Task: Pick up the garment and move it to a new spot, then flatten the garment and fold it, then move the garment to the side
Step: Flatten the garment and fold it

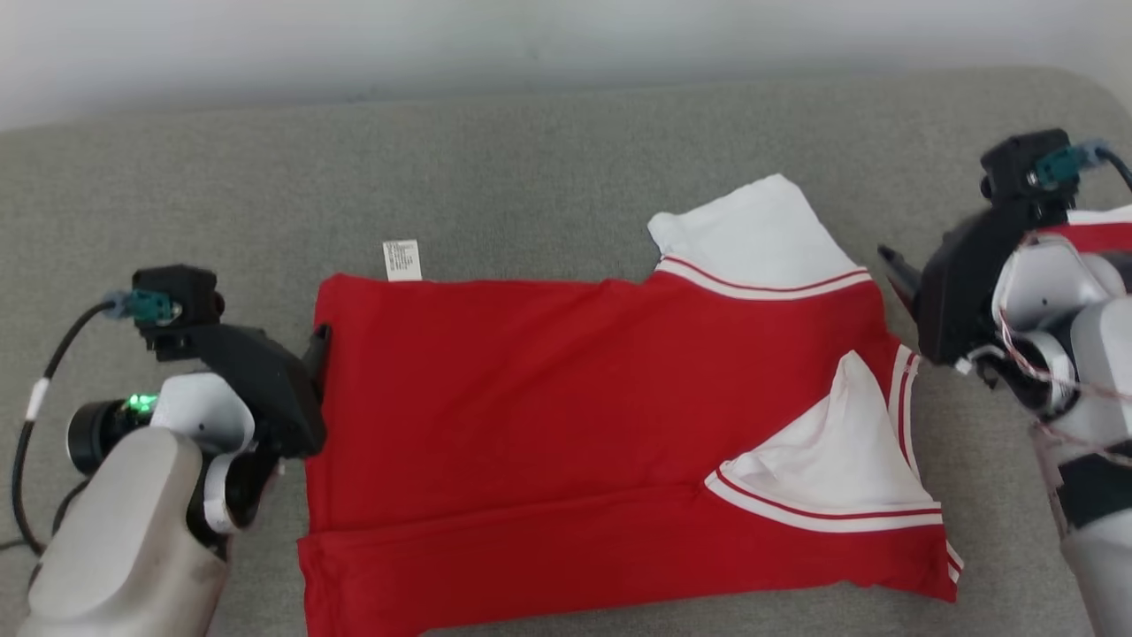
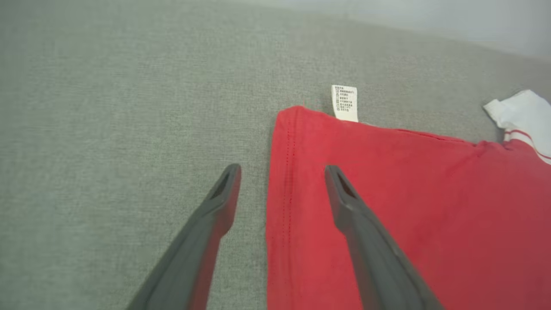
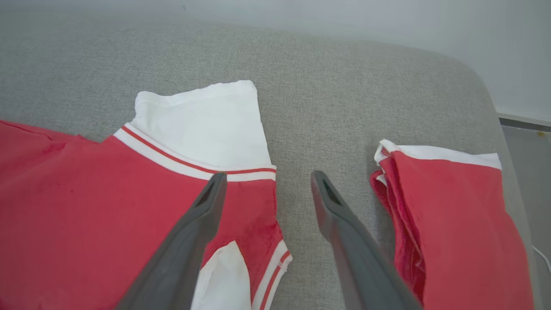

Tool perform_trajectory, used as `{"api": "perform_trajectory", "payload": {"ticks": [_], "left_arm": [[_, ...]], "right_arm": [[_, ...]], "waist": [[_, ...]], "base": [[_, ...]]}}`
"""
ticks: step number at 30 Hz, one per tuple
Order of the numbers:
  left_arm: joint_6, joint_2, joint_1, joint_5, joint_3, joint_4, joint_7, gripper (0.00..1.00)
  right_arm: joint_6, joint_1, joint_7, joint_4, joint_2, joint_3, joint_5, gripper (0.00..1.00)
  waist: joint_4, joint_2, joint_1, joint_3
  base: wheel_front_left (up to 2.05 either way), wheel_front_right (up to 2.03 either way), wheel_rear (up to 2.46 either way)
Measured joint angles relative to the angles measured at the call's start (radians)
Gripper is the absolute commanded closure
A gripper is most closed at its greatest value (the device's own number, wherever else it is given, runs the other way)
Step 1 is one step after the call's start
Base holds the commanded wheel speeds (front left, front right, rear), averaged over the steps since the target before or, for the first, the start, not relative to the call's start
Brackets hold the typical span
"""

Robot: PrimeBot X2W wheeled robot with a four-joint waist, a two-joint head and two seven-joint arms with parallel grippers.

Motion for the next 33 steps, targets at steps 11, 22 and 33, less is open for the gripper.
{"api": "perform_trajectory", "payload": {"ticks": [11,22,33], "left_arm": [[-0.036,-0.015,-0.167,0.026,-0.033,0.137,0.006,0.0],[-0.067,-0.012,-0.244,0.066,-0.067,0.221,-0.018,0.0],[-0.131,-0.015,-0.273,0.068,-0.111,0.265,-0.014,0.99]], "right_arm": [[0.0,-0.237,-0.085,0.194,0.016,0.124,0.004,0.0],[0.0,-0.327,-0.172,0.333,0.03,0.188,0.031,0.0],[0.0,-0.36,-0.214,0.409,0.021,0.223,0.07,0.0]], "waist": [[-0.015,0.0001,0.0001,0.118],[-0.027,0.0,-0.0001,0.182],[-0.032,-0.0001,-0.0003,0.188]], "base": [[0.0,0.0,0.0],[0.0,0.0,0.0],[0.0,0.0,0.0]]}}
